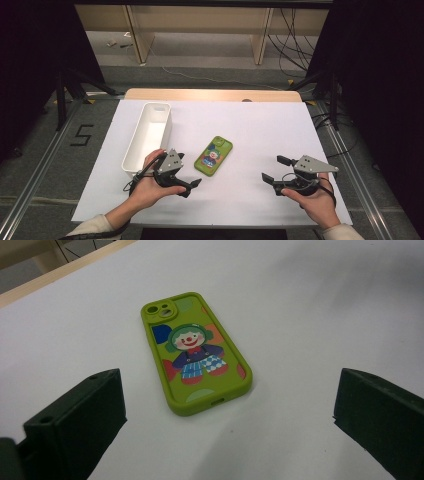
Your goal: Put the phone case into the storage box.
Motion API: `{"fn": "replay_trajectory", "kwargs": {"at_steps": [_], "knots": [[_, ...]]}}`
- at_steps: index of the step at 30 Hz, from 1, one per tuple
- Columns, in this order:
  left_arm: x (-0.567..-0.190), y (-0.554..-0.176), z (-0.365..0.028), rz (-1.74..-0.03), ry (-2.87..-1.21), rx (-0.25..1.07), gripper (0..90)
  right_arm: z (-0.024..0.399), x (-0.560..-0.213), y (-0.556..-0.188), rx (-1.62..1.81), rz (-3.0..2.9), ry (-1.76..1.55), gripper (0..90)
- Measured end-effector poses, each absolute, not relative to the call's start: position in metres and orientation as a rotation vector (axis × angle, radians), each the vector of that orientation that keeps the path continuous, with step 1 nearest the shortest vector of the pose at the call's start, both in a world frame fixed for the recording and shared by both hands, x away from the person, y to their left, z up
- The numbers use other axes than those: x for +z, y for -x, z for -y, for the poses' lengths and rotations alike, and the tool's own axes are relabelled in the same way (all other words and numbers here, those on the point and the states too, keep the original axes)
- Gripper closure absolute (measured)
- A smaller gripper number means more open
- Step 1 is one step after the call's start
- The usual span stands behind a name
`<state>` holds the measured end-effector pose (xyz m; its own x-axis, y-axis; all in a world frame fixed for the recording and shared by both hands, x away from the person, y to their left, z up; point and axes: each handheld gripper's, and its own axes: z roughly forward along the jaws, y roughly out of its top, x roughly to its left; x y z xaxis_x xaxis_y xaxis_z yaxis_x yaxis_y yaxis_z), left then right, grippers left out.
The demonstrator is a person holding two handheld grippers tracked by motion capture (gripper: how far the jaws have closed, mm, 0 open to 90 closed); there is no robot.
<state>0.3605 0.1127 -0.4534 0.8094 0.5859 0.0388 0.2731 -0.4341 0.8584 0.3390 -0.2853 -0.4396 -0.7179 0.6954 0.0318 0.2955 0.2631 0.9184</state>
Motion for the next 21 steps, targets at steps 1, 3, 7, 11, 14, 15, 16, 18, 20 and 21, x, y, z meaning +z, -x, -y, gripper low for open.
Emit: {"fn": "replay_trajectory", "kwargs": {"at_steps": [1,3,7,11,14,15,16,18,20,21], "knots": [[-0.4534,-0.3605,-0.1127,-0.636,-2.039,0.413,0.0,0.2853,-0.4396,-0.339,1.444,-2.161,-0.901,16.4],[-0.4532,-0.3605,-0.1127,-0.636,-2.036,0.414,0.0,0.2853,-0.4394,-0.3388,1.444,-2.161,-0.899,16.5],[-0.453,-0.3608,-0.1137,-0.637,-2.034,0.416,0.0,0.285,-0.4392,-0.3387,1.443,-2.163,-0.901,16.6],[-0.4527,-0.3611,-0.1138,-0.642,-2.031,0.416,0.0,0.2845,-0.4393,-0.3386,1.437,-2.159,-0.899,16.3],[-0.4525,-0.3613,-0.1134,-0.645,-2.032,0.418,0.0,0.2846,-0.4388,-0.3383,1.435,-2.157,-0.899,16.1],[-0.4519,-0.3619,-0.1126,-0.655,-2.028,0.417,0.0,0.2845,-0.4383,-0.3382,1.432,-2.151,-0.902,16.0],[-0.4514,-0.3629,-0.1116,-0.664,-2.028,0.415,0.0,0.2842,-0.4384,-0.3384,1.431,-2.148,-0.906,15.9],[-0.451,-0.3643,-0.1092,-0.681,-2.022,0.408,0.0,0.2838,-0.4387,-0.3389,1.428,-2.148,-0.904,15.9],[-0.4508,-0.3662,-0.1047,-0.695,-2.021,0.404,0.0,0.2828,-0.4389,-0.3392,1.427,-2.144,-0.906,15.9],[-0.4508,-0.3662,-0.1047,-0.695,-2.021,0.404,0.0,0.2828,-0.4389,-0.3392,1.427,-2.144,-0.906,15.9]]}}
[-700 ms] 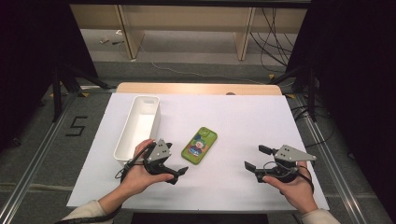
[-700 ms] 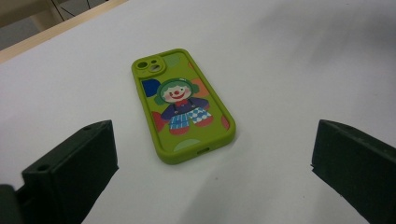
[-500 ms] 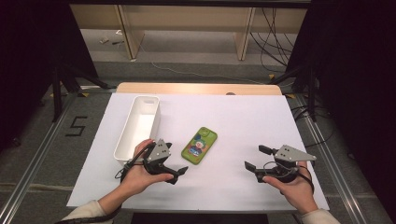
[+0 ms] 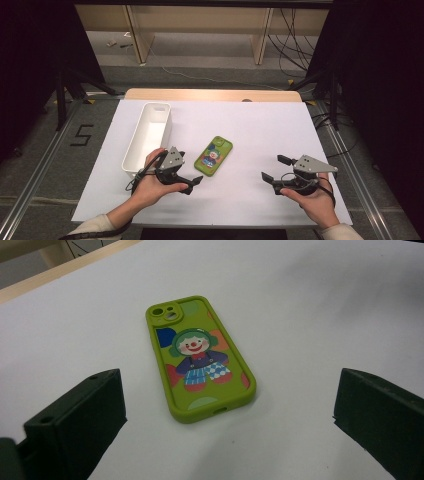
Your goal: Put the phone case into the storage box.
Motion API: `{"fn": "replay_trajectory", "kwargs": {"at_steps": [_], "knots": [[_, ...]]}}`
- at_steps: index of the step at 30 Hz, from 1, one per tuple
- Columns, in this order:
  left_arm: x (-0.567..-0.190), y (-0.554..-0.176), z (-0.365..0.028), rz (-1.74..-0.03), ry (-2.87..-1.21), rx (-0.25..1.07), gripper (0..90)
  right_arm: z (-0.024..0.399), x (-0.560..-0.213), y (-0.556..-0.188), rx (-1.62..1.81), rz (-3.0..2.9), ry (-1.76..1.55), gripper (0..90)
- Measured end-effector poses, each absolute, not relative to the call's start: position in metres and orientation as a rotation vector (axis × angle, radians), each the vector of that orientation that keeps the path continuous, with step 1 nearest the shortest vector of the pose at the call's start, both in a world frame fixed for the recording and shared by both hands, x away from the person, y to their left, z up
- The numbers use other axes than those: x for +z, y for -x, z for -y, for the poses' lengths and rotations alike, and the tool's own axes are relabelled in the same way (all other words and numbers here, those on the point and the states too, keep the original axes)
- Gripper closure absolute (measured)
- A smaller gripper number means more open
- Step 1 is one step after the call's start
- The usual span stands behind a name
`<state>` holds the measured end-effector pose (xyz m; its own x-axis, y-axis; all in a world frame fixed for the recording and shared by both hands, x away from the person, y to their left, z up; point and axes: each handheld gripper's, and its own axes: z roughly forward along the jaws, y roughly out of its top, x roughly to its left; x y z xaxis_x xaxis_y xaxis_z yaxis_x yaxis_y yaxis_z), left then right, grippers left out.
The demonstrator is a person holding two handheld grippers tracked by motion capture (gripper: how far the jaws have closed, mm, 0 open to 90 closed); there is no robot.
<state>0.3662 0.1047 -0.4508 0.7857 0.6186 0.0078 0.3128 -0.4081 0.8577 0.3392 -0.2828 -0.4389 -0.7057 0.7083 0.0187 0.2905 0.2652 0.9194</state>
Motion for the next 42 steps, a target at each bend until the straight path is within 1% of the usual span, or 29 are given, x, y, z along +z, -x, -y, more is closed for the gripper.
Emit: {"fn": "replay_trajectory", "kwargs": {"at_steps": [6,10,22,38,42], "knots": [[-0.45,-0.376,-0.093,-0.725,-2.035,0.411,0.0,0.28,-0.439,-0.339,1.421,-2.149,-0.902,15.6],[-0.451,-0.385,-0.079,-0.753,-2.044,0.389,0.0,0.28,-0.439,-0.339,1.425,-2.15,-0.901,15.4],[-0.452,-0.409,-0.05,-0.75,-2.065,0.389,0.0,0.28,-0.438,-0.338,1.432,-2.146,-0.901,15.4],[-0.465,-0.453,-0.012,-0.822,-2.11,0.387,0.0,0.278,-0.439,-0.339,1.436,-2.146,-0.895,15.2],[-0.469,-0.462,-0.008,-0.84,-2.113,0.389,0.0,0.278,-0.439,-0.339,1.437,-2.146,-0.895,15.2]]}}
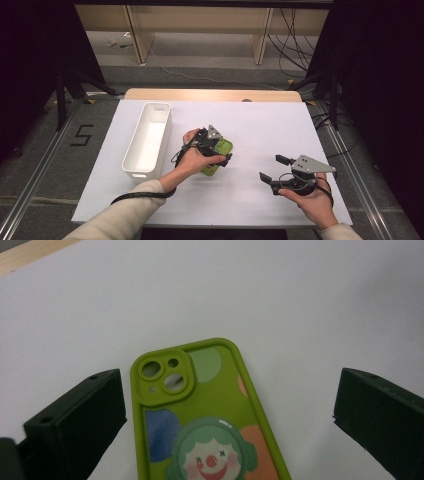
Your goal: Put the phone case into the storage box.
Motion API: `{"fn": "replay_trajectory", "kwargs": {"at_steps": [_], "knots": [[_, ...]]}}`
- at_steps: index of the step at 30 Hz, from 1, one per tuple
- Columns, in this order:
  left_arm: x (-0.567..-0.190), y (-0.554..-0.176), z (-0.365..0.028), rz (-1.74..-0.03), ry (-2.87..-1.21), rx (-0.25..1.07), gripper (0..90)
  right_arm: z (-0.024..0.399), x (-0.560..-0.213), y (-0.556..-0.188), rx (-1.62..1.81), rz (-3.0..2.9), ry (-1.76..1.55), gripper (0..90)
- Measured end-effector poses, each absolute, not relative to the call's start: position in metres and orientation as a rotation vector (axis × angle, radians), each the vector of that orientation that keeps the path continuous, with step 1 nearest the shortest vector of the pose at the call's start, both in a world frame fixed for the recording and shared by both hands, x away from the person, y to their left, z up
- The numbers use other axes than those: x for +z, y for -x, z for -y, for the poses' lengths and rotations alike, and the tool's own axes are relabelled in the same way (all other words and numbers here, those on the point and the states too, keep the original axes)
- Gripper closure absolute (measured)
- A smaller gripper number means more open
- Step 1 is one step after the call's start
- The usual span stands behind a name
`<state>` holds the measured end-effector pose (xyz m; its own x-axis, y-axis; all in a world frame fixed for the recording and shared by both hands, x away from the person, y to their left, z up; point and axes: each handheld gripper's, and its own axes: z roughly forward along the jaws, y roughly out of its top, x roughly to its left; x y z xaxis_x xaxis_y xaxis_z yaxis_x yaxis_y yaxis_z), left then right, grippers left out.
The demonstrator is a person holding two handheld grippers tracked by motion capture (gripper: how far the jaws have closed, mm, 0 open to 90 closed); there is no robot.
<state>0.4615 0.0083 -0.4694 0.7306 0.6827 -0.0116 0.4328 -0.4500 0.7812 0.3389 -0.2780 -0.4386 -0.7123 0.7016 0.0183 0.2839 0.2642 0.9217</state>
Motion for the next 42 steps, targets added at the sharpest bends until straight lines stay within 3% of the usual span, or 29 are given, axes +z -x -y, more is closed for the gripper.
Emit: {"fn": "replay_trajectory", "kwargs": {"at_steps": [17,42], "knots": [[-0.487,-0.495,0.005,-0.895,-2.159,0.379,0.0,0.277,-0.438,-0.339,1.435,-2.152,-0.889,15.2],[-0.491,-0.513,0.018,-0.985,-2.243,0.379,0.0,0.278,-0.439,-0.34,1.435,-2.163,-0.894,15.3]]}}
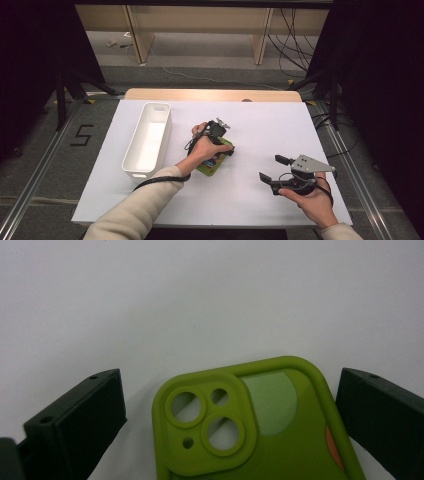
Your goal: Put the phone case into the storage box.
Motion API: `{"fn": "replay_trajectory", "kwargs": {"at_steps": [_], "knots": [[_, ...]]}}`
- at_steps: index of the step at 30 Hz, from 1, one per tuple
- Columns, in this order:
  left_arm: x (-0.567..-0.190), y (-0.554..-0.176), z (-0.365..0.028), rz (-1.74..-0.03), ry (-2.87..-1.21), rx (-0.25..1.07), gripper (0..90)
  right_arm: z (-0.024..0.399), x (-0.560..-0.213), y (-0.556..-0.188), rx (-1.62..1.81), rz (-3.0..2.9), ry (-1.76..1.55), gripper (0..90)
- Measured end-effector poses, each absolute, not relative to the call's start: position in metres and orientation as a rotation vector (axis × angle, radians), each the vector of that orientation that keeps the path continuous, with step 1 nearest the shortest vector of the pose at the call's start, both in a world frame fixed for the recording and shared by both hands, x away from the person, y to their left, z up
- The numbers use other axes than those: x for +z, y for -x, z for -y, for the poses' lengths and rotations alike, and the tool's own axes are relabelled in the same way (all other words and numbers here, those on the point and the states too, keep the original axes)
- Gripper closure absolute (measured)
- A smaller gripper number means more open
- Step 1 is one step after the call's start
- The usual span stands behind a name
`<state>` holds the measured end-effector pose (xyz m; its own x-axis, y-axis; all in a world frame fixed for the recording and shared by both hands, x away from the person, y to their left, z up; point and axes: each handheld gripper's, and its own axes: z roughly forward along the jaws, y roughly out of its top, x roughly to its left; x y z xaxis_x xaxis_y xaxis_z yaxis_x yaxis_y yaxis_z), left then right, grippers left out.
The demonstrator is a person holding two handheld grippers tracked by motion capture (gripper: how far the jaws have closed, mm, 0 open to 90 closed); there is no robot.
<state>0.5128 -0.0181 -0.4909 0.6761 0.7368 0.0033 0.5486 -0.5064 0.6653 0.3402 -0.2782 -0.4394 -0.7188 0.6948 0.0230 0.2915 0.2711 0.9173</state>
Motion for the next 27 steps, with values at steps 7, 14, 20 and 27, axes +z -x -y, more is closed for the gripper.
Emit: {"fn": "replay_trajectory", "kwargs": {"at_steps": [7,14,20,27], "knots": [[-0.4918,-0.5156,0.0207,-1.004,-2.252,0.36,0.2,0.2777,-0.4399,-0.3401,1.43,-2.171,-0.895,15.3],[-0.4909,-0.5169,0.0218,-1.018,-2.253,0.344,2.4,0.2775,-0.4406,-0.3404,1.427,-2.181,-0.89,15.7],[-0.4889,-0.5154,0.0229,-1.034,-2.258,0.334,6.5,0.2773,-0.441,-0.3405,1.427,-2.185,-0.892,15.8],[-0.4876,-0.5149,0.0236,-1.049,-2.262,0.33,9.2,0.2772,-0.4408,-0.3403,1.426,-2.189,-0.89,15.8]]}}
